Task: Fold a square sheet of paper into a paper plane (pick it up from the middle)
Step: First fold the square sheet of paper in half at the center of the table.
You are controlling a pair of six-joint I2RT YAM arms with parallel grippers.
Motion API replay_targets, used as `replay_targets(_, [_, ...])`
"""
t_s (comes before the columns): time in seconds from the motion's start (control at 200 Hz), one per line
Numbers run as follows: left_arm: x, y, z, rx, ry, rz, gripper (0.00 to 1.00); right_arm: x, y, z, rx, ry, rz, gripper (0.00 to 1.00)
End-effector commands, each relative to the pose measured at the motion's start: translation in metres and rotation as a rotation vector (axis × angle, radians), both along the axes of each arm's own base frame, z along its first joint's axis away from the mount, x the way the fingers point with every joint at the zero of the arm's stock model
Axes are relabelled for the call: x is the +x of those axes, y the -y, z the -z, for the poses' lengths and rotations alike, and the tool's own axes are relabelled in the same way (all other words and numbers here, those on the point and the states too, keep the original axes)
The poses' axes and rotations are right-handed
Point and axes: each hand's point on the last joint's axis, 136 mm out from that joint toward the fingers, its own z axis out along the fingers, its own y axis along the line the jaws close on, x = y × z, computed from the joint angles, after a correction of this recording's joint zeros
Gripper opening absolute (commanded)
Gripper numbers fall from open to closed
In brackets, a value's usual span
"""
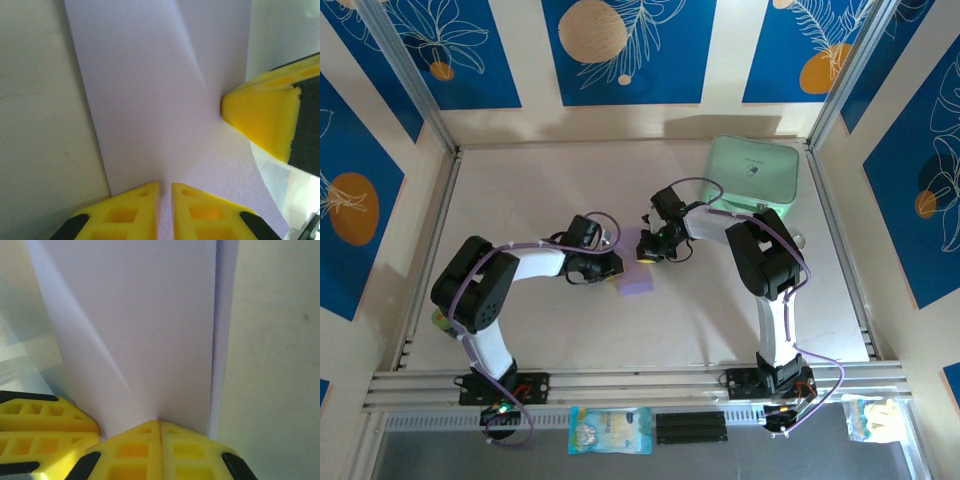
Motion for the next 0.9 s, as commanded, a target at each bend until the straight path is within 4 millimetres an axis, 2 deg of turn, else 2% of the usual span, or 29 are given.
replay_targets(0.0, [-0.02, -0.015, 0.001, 0.076, -0.042, 0.033, 0.17, -0.036, 0.046, 0.065, -0.237, -0.166, 0.049, 0.04])
replay_targets(0.12, [-0.01, 0.003, -0.029, -0.031, 0.026, 0.034, 0.17, -0.036, 0.047, 0.066, -0.238, -0.166, 0.053, 0.04])
replay_targets(0.2, [-0.005, 0.012, -0.036, -0.094, 0.033, 0.018, 0.17, -0.035, 0.047, 0.066, -0.238, -0.17, 0.055, 0.04])
replay_targets(0.325, [-0.011, 0.017, -0.025, -0.098, 0.0, 0.015, 0.17, -0.036, 0.047, 0.068, -0.235, -0.174, 0.056, 0.04])
replay_targets(0.525, [-0.035, 0.009, 0.003, -0.032, -0.08, 0.034, 0.17, -0.036, 0.049, 0.071, -0.243, -0.18, 0.059, 0.04])
replay_targets(0.715, [-0.063, -0.022, 0.03, 0.128, -0.15, 0.068, 0.16, -0.036, 0.052, 0.073, -0.249, -0.185, 0.067, 0.03])
replay_targets(0.8, [-0.071, -0.031, 0.031, 0.16, -0.163, 0.075, 0.16, -0.037, 0.054, 0.074, -0.255, -0.185, 0.069, 0.03])
replay_targets(0.895, [-0.067, -0.024, 0.012, 0.11, -0.128, 0.071, 0.16, -0.037, 0.056, 0.076, -0.259, -0.186, 0.071, 0.03])
